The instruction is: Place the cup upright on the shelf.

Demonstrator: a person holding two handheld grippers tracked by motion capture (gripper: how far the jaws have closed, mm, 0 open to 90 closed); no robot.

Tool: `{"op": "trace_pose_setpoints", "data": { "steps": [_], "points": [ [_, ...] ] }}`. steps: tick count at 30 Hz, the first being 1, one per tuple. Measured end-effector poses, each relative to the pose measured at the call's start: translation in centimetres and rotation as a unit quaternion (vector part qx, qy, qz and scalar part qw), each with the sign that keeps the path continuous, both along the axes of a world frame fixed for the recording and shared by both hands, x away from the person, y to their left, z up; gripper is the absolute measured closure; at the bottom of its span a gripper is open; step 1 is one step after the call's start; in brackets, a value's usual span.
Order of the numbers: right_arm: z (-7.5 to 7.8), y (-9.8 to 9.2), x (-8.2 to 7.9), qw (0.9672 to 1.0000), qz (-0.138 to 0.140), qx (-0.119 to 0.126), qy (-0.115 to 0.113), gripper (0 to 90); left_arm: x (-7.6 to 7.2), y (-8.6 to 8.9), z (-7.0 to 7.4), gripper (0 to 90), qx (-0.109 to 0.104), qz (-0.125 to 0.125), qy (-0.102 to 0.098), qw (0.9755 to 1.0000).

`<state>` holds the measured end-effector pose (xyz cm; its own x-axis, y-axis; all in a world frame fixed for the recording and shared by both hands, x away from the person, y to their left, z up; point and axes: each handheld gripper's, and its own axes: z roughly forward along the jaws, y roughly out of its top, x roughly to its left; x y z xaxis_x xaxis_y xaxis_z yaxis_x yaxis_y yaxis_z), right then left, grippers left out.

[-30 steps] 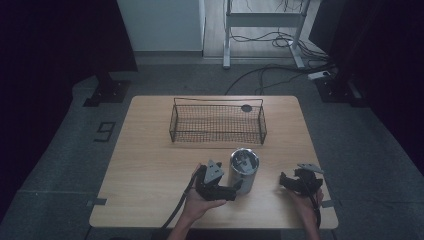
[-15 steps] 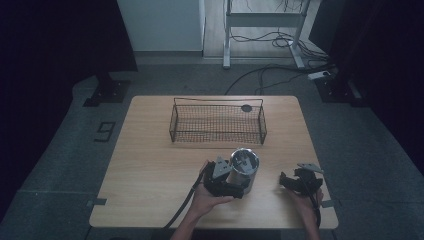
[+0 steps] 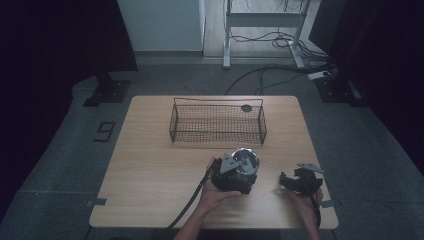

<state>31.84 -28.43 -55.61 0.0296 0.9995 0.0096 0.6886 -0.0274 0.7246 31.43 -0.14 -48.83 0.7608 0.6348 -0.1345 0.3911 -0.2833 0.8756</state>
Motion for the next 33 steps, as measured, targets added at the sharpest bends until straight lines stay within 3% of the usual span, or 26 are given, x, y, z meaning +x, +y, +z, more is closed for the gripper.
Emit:
{"op": "trace_pose_setpoints", "data": {
  "steps": [8, 18, 23, 33],
  "points": [
    [0.0, 0.0, 0.0, 1.0, -0.001, 0.0, 0.0, 5.6, 0.2, 0.0, -0.1, 1.2, 0.007, -0.012, -0.008, 0.9999],
    [0.0, 0.0, -0.2, 0.9999, -0.011, 0.0, -0.005, 8.7, 0.3, 0.5, 0.2, 3.5, 0.016, -0.034, -0.034, 0.9987],
    [0.0, 0.0, -0.3, 0.9999, -0.011, 0.001, -0.006, 8.9, 0.7, 1.0, 0.2, 3.8, 0.01, -0.044, -0.038, 0.9983],
    [0.0, 0.0, -0.2, 1.0, -0.008, 0.001, -0.005, 9.3, 1.0, 1.9, 0.3, 4.0, -0.002, -0.037, -0.04, 0.9985]
  ]
}}
